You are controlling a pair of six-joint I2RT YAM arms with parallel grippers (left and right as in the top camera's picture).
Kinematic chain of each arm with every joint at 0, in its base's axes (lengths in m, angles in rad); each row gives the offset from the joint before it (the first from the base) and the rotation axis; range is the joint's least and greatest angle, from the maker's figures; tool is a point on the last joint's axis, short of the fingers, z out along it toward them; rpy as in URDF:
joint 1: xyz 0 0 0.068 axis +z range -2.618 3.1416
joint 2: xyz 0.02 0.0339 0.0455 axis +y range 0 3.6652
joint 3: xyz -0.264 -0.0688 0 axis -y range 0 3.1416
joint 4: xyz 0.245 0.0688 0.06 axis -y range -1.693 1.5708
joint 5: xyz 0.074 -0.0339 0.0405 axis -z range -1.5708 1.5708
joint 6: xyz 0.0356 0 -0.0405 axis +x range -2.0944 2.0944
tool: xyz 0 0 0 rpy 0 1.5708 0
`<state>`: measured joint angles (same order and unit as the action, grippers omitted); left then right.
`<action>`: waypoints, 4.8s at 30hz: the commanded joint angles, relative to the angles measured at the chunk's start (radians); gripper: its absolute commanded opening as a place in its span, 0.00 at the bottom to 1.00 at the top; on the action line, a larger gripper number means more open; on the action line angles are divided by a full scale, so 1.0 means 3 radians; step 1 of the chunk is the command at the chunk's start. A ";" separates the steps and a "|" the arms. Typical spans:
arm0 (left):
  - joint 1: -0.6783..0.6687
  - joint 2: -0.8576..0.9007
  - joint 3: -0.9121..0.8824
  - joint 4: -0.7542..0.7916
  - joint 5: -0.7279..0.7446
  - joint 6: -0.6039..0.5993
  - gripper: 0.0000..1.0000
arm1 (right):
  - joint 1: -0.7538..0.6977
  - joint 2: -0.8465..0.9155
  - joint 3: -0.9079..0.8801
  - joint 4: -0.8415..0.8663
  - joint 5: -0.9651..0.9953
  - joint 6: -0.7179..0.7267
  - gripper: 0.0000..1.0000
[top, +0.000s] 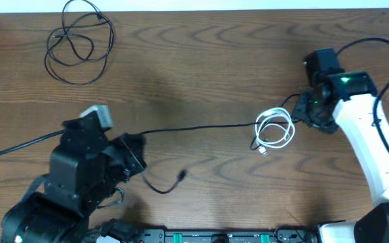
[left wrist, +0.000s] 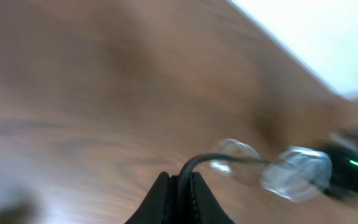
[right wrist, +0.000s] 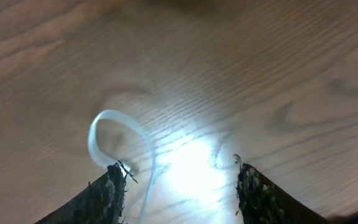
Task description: Untangle cables
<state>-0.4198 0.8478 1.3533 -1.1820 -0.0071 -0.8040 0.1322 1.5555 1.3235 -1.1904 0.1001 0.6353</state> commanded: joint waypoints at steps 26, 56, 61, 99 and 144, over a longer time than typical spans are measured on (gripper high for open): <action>0.0033 0.0538 0.0042 0.0392 0.0696 0.1568 0.07 | -0.0182 0.0020 0.0013 0.0243 -0.1565 -0.0910 0.61; 0.0037 0.0350 0.0041 0.0027 -0.0407 0.0749 0.07 | 0.2038 0.0926 0.0011 0.1368 -0.1743 -0.0149 0.50; 0.0037 0.0350 0.0041 0.0015 -0.0406 0.0749 0.07 | 0.2164 0.1141 0.0011 0.1378 -0.1750 -0.0121 0.48; 0.0037 0.0464 0.0037 -0.0366 -0.0923 0.0285 0.08 | 0.0907 -0.1105 0.1002 0.0247 0.0868 -0.0047 0.01; 0.0036 0.0865 0.0033 -0.0584 -0.0659 0.0521 0.55 | 0.0332 -0.0104 0.0992 -0.0619 0.0488 0.0571 0.99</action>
<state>-0.4129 1.1042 1.3533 -1.3750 -0.3550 -0.8028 0.2367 1.5059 1.6184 -1.3762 0.2943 0.8040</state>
